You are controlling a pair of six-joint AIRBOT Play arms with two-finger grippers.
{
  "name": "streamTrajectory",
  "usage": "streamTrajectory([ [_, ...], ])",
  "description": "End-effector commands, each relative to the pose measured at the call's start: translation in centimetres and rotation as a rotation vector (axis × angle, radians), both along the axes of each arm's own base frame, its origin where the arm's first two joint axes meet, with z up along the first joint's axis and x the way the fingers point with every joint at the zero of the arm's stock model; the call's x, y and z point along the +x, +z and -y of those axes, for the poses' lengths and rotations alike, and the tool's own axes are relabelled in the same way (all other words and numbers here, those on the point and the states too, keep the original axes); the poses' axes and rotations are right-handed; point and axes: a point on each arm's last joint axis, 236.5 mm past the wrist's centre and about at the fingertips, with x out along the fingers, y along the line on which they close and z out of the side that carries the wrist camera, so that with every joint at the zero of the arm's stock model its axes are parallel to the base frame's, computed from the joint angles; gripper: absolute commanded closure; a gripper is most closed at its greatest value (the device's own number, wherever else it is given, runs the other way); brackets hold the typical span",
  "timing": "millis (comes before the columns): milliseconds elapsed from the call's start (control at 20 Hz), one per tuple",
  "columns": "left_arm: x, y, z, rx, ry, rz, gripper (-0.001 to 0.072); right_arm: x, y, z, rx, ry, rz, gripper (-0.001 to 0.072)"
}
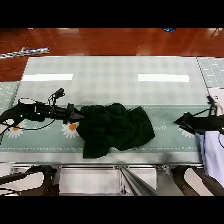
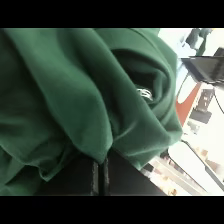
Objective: Fold the shirts.
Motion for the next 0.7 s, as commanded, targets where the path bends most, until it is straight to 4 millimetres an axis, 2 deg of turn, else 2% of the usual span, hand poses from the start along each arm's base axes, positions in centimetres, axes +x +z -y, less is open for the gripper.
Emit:
streamTrajectory([
  [0,0.4,0.7,0.4,-0.017,-0.033,0.025,0.0688,-1.3,-1.7,-3.6,0.044,0.140,-0.092,0.0302],
  [300,0.3,0.7,0.4,-0.020,-0.040,0.031,0.0688,-0.5,-4.8,-9.6,0.180,0.215,-0.176,0.0302],
  [550,1.1,0.2,0.2,0.006,-0.012,0.047,0.0688,2.9,-5.3,-13.6,0.208,0.271,-0.148,0.0303],
  [600,1.6,-0.1,0.0,0.020,0.008,0.055,0.0688,3.7,-5.2,-14.4,0.211,0.284,-0.136,0.0325],
  [650,2.1,-0.1,0.0,0.021,0.028,0.060,0.0688,4.4,-4.9,-15.2,0.215,0.303,-0.123,0.0420],
])
